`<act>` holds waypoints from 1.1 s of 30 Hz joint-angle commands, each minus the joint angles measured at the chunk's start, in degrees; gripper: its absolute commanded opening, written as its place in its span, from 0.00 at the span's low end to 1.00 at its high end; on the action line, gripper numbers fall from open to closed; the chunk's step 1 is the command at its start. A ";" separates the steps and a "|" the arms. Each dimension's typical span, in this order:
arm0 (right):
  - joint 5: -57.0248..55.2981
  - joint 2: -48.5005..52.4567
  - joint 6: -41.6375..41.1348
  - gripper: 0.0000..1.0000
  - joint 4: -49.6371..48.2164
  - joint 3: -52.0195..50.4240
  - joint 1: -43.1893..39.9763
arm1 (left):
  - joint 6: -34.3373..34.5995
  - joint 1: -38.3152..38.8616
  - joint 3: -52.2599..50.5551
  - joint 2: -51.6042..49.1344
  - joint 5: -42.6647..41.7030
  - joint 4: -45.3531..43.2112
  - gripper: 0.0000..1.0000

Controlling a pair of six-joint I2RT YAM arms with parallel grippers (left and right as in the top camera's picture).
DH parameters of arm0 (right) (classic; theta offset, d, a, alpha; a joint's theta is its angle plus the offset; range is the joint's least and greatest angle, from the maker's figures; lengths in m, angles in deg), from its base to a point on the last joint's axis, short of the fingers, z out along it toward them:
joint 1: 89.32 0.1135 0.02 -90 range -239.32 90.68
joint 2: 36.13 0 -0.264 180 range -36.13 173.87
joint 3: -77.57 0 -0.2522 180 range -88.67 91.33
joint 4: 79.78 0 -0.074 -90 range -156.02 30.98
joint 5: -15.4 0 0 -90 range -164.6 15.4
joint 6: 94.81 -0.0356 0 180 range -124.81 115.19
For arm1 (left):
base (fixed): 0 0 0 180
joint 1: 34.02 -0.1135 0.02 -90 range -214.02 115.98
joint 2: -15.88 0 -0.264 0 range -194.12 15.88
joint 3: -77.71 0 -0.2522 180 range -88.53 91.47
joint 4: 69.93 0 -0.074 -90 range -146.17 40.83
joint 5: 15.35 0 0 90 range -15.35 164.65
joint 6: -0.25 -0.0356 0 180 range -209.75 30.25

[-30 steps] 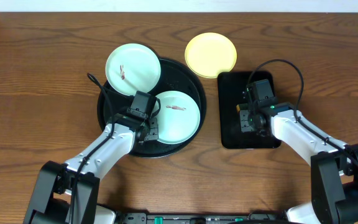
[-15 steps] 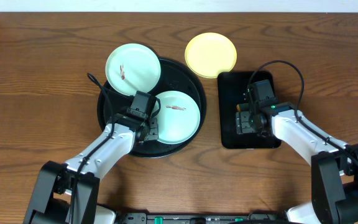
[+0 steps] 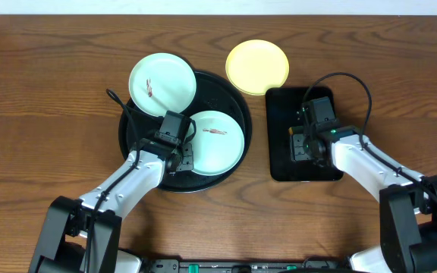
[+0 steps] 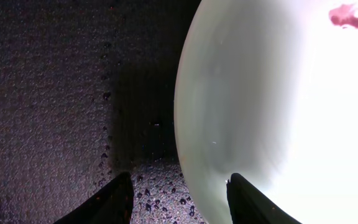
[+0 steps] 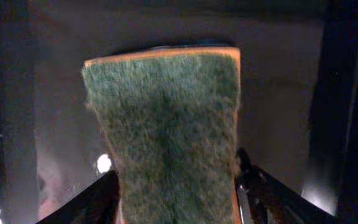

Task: Clean dirty plates on tray and stack at the side
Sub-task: 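Lift the sponge from the black tray with the right gripper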

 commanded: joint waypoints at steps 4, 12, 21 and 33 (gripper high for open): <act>-0.61 -0.37 -0.63 0.14 -2.73 -2.34 -0.83 | 0.55 -0.22 -0.35 -0.07 0.11 -0.42 0.51; -0.61 -3.41 0.63 0.01 -2.38 0.39 -0.83 | 2.08 -0.22 -0.35 -0.15 0.09 -1.70 0.51; -0.61 -7.28 2.91 0.01 0.33 0.44 -0.83 | 2.05 -0.22 -0.35 -2.95 0.09 -2.89 0.39; -6.19 -10.67 4.22 0.01 1.14 0.81 -0.85 | 0.24 -0.22 0.22 -2.14 0.13 -2.27 0.08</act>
